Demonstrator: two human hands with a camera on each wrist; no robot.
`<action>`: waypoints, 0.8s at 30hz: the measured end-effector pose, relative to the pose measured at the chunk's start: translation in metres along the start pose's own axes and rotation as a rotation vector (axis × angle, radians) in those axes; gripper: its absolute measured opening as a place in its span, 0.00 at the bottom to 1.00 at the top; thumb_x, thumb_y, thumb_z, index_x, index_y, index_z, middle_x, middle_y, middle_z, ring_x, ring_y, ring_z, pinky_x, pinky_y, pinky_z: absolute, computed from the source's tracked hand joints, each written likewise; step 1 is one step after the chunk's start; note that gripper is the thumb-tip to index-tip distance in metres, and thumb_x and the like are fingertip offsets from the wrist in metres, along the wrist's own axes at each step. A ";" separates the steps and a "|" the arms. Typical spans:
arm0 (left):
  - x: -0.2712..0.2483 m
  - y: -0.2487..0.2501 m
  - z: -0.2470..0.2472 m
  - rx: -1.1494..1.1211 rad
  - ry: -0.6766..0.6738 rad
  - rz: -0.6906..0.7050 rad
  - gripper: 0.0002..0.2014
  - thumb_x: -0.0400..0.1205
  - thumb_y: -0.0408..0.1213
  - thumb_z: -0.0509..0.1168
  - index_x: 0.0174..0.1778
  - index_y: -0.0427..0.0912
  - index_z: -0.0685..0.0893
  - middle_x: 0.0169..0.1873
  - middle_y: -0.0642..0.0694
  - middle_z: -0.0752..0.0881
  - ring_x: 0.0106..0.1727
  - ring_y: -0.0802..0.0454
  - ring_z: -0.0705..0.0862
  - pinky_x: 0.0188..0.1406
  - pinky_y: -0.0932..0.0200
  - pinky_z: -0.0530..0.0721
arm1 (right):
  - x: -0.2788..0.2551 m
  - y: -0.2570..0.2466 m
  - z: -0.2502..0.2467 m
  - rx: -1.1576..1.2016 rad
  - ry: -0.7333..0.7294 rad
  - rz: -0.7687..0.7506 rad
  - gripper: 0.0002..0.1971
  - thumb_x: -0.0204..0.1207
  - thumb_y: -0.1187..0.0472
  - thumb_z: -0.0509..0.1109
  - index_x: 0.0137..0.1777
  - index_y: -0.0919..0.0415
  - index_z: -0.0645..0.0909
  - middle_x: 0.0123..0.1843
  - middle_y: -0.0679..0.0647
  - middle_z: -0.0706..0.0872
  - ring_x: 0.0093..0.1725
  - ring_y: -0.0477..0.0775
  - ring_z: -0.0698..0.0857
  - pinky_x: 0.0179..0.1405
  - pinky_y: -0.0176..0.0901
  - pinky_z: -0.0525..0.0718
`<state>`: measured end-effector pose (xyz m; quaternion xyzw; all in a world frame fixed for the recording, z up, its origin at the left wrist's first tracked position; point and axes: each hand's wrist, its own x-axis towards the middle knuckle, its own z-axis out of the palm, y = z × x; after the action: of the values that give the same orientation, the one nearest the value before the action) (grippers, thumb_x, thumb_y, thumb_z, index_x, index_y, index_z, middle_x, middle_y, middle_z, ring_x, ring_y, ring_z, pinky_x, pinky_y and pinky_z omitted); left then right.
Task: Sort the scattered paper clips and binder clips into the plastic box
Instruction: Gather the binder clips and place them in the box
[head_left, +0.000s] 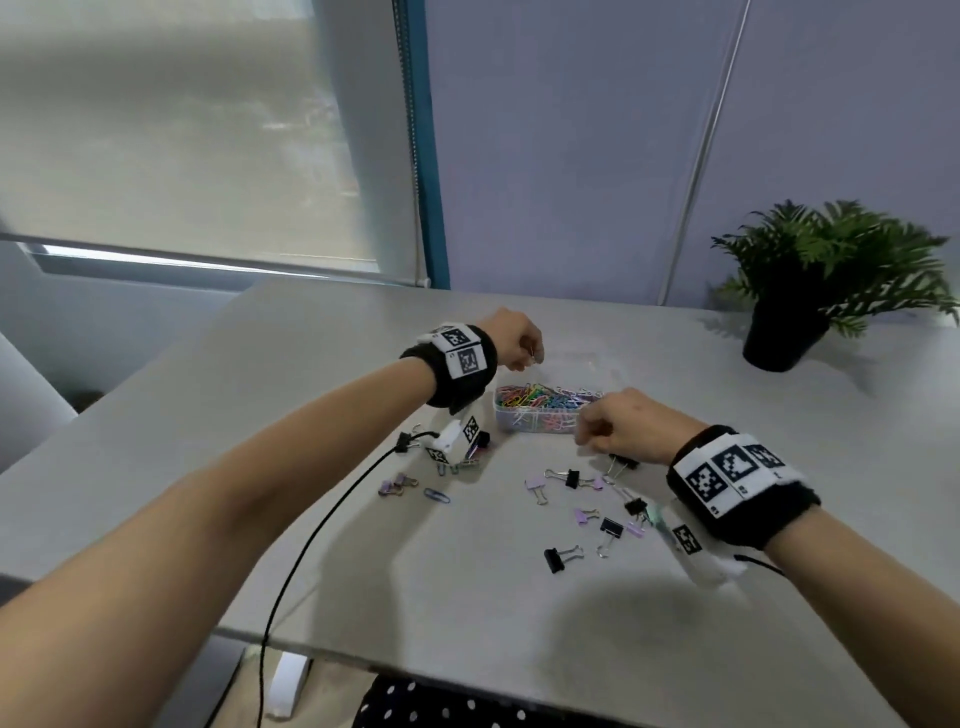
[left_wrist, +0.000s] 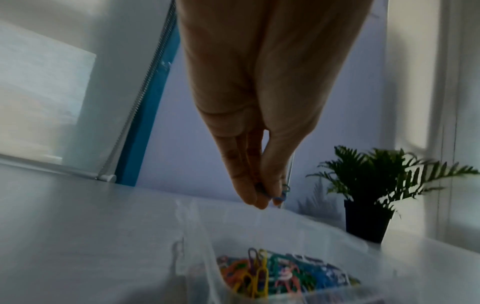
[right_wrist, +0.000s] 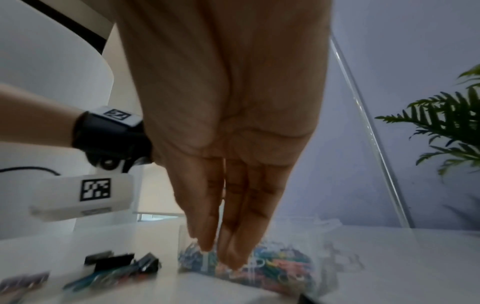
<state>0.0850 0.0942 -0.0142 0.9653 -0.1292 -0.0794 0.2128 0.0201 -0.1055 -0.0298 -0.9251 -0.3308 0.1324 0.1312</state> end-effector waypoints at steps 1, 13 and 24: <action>0.005 0.003 0.005 0.026 -0.034 0.000 0.11 0.77 0.22 0.64 0.54 0.30 0.86 0.51 0.31 0.88 0.32 0.54 0.83 0.46 0.59 0.84 | 0.000 -0.002 0.003 0.008 -0.010 -0.018 0.07 0.76 0.65 0.69 0.52 0.64 0.85 0.52 0.57 0.89 0.43 0.44 0.80 0.42 0.27 0.74; -0.075 -0.046 -0.032 -0.144 0.021 -0.047 0.10 0.81 0.26 0.60 0.55 0.36 0.84 0.47 0.43 0.89 0.39 0.62 0.84 0.37 0.76 0.81 | 0.070 -0.065 0.017 -0.096 -0.063 -0.294 0.15 0.78 0.70 0.62 0.63 0.61 0.79 0.61 0.59 0.82 0.61 0.58 0.79 0.59 0.48 0.75; -0.131 -0.060 0.034 0.162 -0.145 -0.116 0.16 0.76 0.27 0.63 0.60 0.38 0.83 0.52 0.40 0.85 0.52 0.48 0.84 0.47 0.71 0.72 | 0.089 -0.067 0.042 -0.320 -0.124 -0.290 0.08 0.78 0.71 0.61 0.57 0.68 0.73 0.57 0.63 0.75 0.49 0.63 0.79 0.41 0.48 0.69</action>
<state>-0.0338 0.1704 -0.0574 0.9769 -0.0941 -0.1506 0.1193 0.0340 0.0092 -0.0606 -0.8670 -0.4845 0.1146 -0.0202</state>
